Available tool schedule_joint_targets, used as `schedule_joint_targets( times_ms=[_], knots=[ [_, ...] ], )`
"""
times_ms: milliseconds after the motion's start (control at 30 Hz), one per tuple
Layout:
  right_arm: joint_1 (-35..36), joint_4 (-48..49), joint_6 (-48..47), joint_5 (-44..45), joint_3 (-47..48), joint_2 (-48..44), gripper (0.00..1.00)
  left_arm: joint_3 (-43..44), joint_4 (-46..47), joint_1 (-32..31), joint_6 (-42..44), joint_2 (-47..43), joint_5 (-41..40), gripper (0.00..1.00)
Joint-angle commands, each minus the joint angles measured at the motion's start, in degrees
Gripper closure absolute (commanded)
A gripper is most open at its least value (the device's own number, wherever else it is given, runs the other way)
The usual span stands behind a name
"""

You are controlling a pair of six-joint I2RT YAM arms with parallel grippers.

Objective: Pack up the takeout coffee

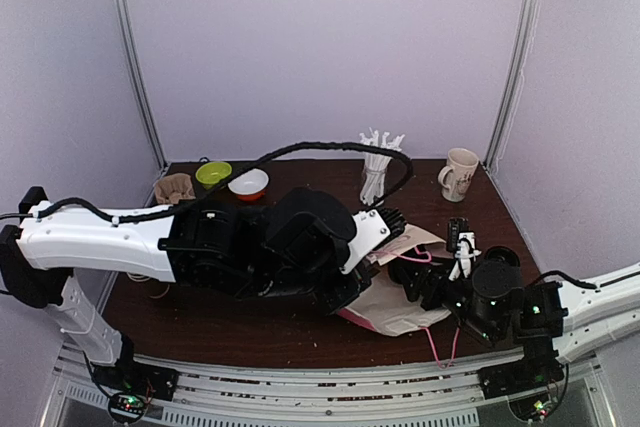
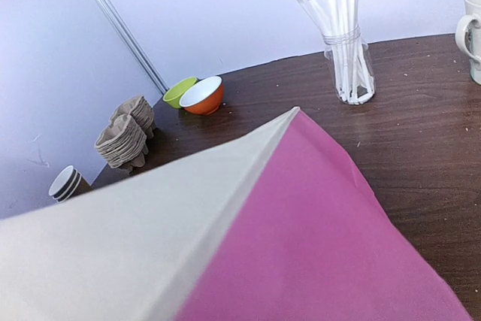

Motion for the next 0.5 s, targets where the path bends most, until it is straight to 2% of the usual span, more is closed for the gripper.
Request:
schedule_joint_targets(
  times_ms=[0, 333, 467],
  knots=[
    [0.2, -3.9, 1.0, 3.6, -1.9, -1.2, 0.48, 2.0, 0.3, -0.4, 0.5, 1.3, -2.3, 1.0],
    [0.2, -2.0, 0.1, 2.1, -4.3, -3.3, 0.48, 0.2, 3.5, -0.5, -2.1, 0.9, -4.2, 1.0],
    [0.2, -2.2, -0.5, 2.0, -5.2, -4.8, 0.48, 1.9, 4.4, -0.4, -4.4, 1.3, -4.7, 1.0]
  ],
)
